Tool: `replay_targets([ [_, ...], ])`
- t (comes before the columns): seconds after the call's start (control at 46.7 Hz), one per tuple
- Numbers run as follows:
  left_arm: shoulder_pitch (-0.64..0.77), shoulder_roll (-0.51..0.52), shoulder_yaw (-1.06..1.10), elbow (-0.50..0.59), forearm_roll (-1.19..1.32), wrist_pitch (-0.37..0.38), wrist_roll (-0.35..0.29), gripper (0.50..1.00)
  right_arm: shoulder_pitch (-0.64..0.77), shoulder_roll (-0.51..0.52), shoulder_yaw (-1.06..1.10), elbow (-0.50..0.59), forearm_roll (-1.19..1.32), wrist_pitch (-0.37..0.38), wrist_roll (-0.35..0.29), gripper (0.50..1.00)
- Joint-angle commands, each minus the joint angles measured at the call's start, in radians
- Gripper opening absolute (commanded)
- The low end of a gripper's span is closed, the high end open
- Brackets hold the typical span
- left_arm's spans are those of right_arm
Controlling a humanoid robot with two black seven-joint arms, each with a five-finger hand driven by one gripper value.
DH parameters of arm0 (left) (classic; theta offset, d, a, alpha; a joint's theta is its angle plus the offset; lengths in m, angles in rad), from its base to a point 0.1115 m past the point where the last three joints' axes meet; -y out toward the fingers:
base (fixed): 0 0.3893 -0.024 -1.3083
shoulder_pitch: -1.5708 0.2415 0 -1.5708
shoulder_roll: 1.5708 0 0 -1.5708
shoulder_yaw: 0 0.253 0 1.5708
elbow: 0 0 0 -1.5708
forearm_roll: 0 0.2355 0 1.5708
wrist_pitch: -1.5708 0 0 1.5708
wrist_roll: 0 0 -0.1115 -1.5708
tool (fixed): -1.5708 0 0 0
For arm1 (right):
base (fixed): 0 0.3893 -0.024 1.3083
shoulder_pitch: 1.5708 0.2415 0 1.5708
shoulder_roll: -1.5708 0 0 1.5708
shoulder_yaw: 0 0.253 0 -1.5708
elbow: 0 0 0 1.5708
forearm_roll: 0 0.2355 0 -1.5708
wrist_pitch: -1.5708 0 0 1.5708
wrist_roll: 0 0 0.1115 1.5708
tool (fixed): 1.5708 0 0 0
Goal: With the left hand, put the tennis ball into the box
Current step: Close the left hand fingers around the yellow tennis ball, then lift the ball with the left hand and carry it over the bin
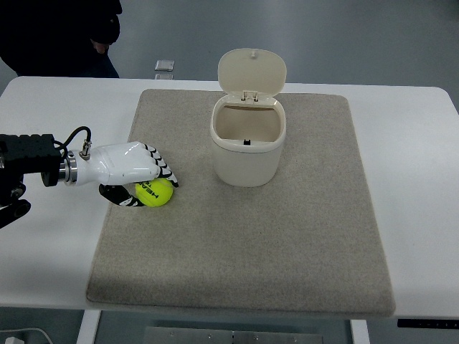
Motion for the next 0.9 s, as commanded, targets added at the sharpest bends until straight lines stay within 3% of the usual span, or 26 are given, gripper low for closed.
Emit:
replay_targets([
  [0.0,0.000,0.000,0.000,-0.001,0.008,0.000,0.000,0.701,0.000,0.000,0.000,0.000,0.000,0.000,0.000,0.938],
  [0.086,0.000,0.000,0.000,-0.001,0.011,-0.001,0.000,0.649,0.000,0.000,0.000,0.000,0.000,0.000,0.000,0.938],
  [0.257,-0.002,0.000,0.000,-0.001,0.014,0.000,0.000,0.500,0.000,0.000,0.000,0.000,0.000,0.000,0.000,0.938],
  [0.449,-0.015,0.005,-0.014,-0.005,0.011,0.014,0.000,0.500,0.000,0.000,0.000,0.000,0.000,0.000,0.000,0.938],
  [0.685,-0.057,0.014,-0.040,-0.018,0.011,0.111,0.000,0.500,0.000,0.000,0.000,0.000,0.000,0.000,0.000,0.938],
  [0.877,-0.143,0.016,-0.045,-0.031,0.011,0.117,0.000,0.500,0.000,0.000,0.001,0.000,0.000,0.000,0.000,0.938],
])
